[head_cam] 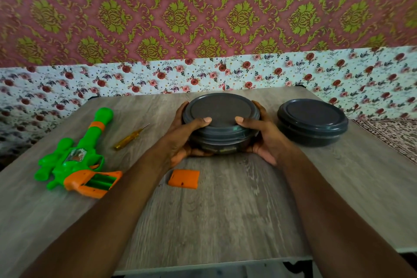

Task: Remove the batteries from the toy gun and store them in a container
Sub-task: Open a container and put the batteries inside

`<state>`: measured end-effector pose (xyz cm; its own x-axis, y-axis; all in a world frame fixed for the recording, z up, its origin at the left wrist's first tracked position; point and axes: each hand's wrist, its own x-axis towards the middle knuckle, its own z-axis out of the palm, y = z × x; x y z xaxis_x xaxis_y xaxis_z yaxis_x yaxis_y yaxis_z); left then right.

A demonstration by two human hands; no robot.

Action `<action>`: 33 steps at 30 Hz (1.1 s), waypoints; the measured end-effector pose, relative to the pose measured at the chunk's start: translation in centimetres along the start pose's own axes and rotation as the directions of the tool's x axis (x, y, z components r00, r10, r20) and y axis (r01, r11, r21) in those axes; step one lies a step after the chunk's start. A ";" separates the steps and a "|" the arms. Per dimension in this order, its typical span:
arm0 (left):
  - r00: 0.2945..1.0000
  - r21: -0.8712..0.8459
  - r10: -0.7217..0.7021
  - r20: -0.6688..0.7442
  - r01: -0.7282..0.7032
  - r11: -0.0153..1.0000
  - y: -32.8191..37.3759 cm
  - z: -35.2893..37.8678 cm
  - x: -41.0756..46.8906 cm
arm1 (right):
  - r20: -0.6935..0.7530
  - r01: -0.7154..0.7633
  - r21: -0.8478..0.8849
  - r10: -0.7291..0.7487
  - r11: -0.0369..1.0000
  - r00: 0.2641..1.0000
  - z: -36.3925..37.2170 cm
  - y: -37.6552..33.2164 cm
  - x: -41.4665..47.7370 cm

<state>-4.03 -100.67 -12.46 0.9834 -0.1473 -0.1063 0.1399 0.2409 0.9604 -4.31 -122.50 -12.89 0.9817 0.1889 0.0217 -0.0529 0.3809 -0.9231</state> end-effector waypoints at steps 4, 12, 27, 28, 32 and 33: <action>0.999 0.014 0.010 -0.043 -0.009 1.000 0.1 0.5 0.1 | -0.061 0.009 0.023 -0.008 1.000 0.998 0.1 0.0 0.2; 0.992 -0.031 0.064 -0.107 -0.068 0.997 0.1 1.1 -0.3 | -0.156 0.083 0.022 -0.079 0.996 0.985 0.7 0.4 -0.1; 1.000 -0.015 0.001 -0.007 -0.001 1.000 0.8 0.2 -1.1 | -0.361 0.008 0.067 0.017 0.998 0.933 0.2 -0.7 -0.6; 1.000 -0.006 0.007 0.011 -0.007 1.000 0.8 0.4 -1.2 | -0.406 0.044 0.083 -0.007 0.996 0.914 0.3 -0.7 -0.6; 0.997 0.035 0.069 0.016 -0.070 0.997 1.0 0.8 -1.1 | -0.405 0.044 0.131 0.013 0.990 0.914 0.4 -0.8 -0.7; 0.997 0.049 0.072 -0.002 -0.072 0.996 1.1 0.7 -1.1 | -0.368 0.013 0.138 0.040 0.990 0.929 0.3 -0.9 -0.8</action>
<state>-5.08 -100.90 -11.08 0.9911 -0.1278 -0.0376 0.0632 0.2033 0.9771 -5.10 -122.67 -11.97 0.9772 -0.1422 -0.1575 -0.0654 0.5045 -0.8609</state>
